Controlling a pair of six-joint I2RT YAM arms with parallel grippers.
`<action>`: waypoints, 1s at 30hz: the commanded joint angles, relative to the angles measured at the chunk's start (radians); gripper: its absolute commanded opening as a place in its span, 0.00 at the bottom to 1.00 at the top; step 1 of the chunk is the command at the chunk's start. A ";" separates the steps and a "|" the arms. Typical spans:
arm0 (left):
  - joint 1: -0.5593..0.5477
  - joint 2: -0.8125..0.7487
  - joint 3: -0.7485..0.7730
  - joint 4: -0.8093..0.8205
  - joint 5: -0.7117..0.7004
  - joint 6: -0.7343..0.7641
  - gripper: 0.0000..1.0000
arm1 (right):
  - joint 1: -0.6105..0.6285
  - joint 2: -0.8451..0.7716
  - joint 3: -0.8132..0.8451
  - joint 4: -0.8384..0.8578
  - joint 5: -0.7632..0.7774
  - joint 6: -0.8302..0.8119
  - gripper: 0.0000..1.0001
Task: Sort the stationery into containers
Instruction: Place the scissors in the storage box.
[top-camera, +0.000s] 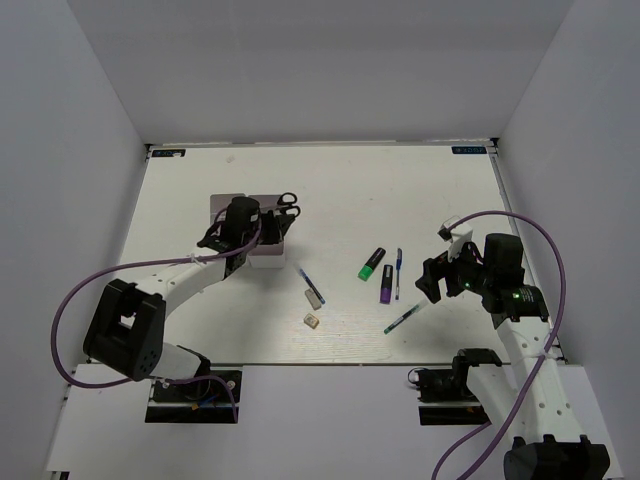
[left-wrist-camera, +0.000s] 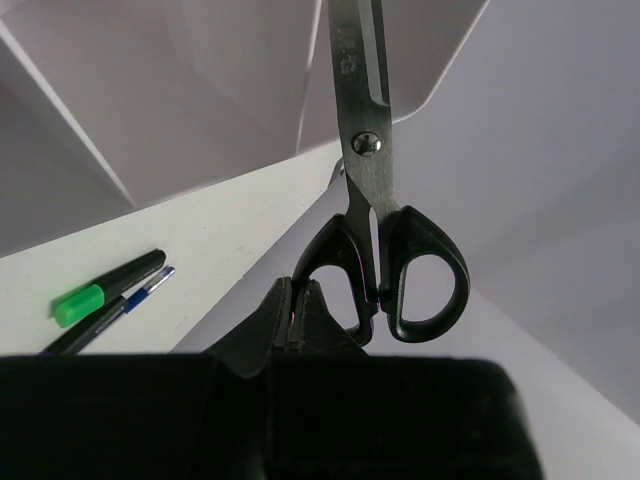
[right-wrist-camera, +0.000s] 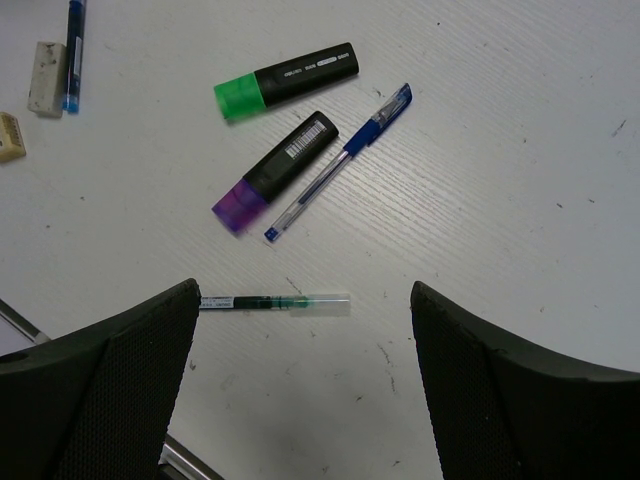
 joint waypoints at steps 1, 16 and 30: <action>0.009 -0.016 0.000 0.052 -0.007 -0.024 0.04 | -0.003 -0.003 -0.012 0.042 0.006 -0.009 0.87; 0.039 -0.039 -0.038 0.084 -0.002 -0.048 0.18 | -0.001 -0.001 -0.013 0.045 0.014 -0.009 0.87; 0.047 -0.042 -0.035 0.090 -0.002 -0.053 0.28 | -0.001 0.000 -0.016 0.047 0.018 -0.009 0.87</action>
